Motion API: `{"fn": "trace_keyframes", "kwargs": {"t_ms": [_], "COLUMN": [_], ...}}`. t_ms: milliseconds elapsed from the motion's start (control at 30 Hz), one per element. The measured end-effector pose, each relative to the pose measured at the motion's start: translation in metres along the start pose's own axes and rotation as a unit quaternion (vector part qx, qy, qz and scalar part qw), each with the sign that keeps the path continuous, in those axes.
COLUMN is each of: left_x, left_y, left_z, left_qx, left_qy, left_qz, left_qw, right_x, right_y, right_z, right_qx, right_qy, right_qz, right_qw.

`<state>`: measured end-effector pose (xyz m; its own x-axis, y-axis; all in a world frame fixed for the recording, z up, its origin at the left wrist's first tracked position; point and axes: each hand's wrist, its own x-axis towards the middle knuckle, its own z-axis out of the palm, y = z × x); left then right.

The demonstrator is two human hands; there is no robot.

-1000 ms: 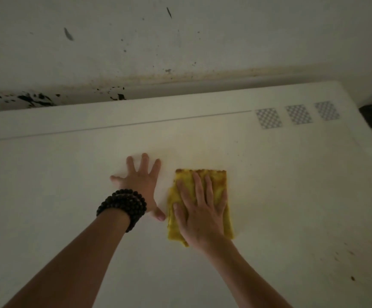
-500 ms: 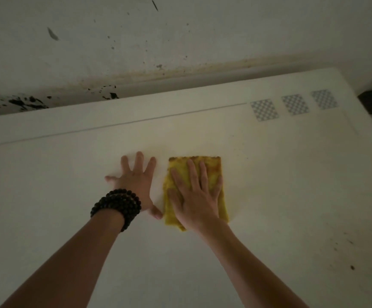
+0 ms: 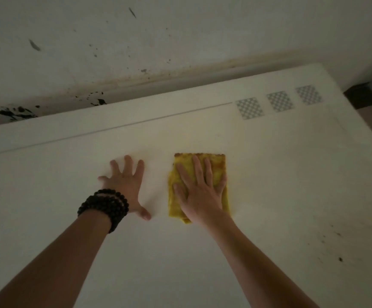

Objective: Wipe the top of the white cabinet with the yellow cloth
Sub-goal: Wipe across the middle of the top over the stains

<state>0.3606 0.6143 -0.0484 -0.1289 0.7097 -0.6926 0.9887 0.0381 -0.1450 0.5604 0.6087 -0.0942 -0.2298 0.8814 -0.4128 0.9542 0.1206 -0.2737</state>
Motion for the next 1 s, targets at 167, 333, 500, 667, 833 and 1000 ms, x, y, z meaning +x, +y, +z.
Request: {"fn": "trace_keyframes", "kwargs": {"t_ms": [167,333,500,667,833,1000], "left_x": [0.016,0.043,0.049,0.051,0.049,0.049], "left_y": [0.057,0.088,0.086,0.091,0.093,0.092], "left_z": [-0.041,-0.059,-0.054,-0.059,-0.062,-0.062], "left_qx": [0.035,0.019,0.007,0.022,0.031,0.032], "left_qy": [0.063,0.015,0.015,-0.004,-0.015,-0.009], "left_qz": [0.102,0.095,0.09,0.072,0.074,0.08], "left_qw": [0.992,0.995,0.996,0.997,0.997,0.996], "right_x": [-0.034,-0.004,0.087,0.098,-0.003,0.057], "right_y": [0.048,0.059,0.066,0.062,0.056,0.061], "right_z": [-0.003,-0.015,-0.055,-0.062,-0.009,-0.04], "right_qx": [-0.004,0.006,0.018,0.024,0.014,-0.003], "right_qy": [-0.006,0.023,0.037,0.031,0.069,0.039], "right_qz": [0.044,0.055,0.039,0.028,0.018,0.013], "right_qw": [0.999,0.998,0.998,0.999,0.997,0.999]}}
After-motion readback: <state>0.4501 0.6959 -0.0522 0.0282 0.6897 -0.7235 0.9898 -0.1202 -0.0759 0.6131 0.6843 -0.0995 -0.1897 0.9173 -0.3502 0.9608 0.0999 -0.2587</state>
